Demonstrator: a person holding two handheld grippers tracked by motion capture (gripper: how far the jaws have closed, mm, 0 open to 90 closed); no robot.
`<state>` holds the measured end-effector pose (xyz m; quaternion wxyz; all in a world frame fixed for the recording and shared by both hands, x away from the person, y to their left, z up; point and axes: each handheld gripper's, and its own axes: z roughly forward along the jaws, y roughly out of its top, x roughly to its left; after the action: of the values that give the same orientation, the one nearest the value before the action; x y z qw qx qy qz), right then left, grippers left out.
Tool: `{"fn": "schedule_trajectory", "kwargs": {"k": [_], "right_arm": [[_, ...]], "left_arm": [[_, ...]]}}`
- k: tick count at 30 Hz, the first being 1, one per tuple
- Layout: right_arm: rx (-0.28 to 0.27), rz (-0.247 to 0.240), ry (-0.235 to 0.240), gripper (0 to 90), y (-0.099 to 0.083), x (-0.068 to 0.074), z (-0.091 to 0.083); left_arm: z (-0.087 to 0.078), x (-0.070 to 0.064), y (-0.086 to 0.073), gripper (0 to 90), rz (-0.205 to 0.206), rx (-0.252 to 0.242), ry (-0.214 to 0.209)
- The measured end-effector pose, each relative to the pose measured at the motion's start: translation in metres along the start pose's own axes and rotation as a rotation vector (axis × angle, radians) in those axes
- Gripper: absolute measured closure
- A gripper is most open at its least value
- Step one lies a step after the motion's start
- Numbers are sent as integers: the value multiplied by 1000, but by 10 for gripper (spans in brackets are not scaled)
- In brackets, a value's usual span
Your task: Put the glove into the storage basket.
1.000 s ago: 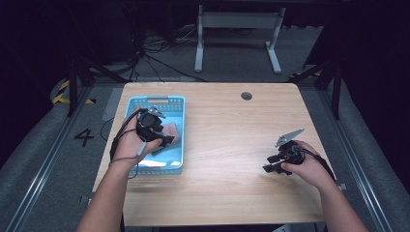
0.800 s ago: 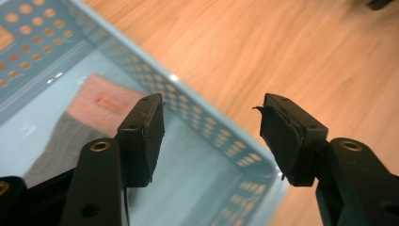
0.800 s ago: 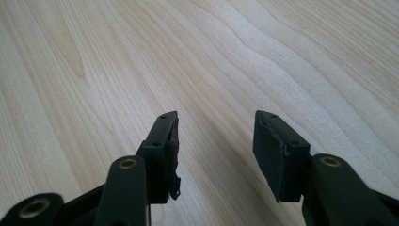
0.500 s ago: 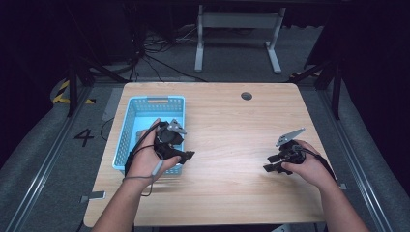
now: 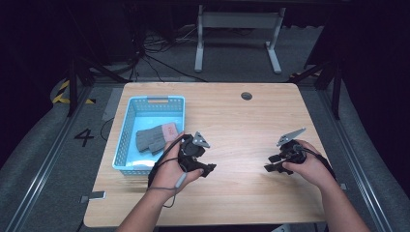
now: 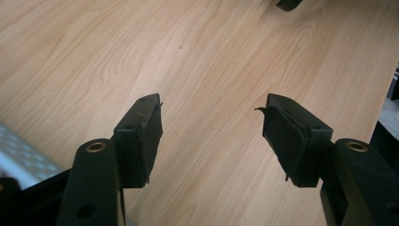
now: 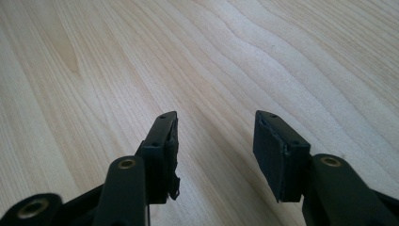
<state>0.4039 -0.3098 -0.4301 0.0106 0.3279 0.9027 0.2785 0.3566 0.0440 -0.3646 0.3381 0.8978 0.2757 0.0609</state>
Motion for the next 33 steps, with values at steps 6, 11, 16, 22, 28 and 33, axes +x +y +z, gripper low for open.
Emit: {"fn": "schedule_trajectory", "kwargs": {"k": [6, 11, 16, 22, 28, 33], "right_arm": [[3, 9, -5, 513, -2, -3, 1], [2, 11, -4, 501, -3, -2, 3], [-1, 10, -14, 494, -5, -4, 2], [-4, 5, -19, 487, -6, -4, 2], [0, 6, -17, 487, -5, -3, 3], [-3, 5, -20, 486, -5, -4, 3]], "left_arm": [[22, -11, 0, 388, -16, -13, -7], [45, -17, -7, 402, -20, -15, -6], [66, -24, -14, 409, -16, 22, -13], [74, -28, -16, 404, -14, 38, -38], [74, -27, -17, 401, -21, 40, -26], [75, -28, -17, 397, -17, 53, -22]]}}
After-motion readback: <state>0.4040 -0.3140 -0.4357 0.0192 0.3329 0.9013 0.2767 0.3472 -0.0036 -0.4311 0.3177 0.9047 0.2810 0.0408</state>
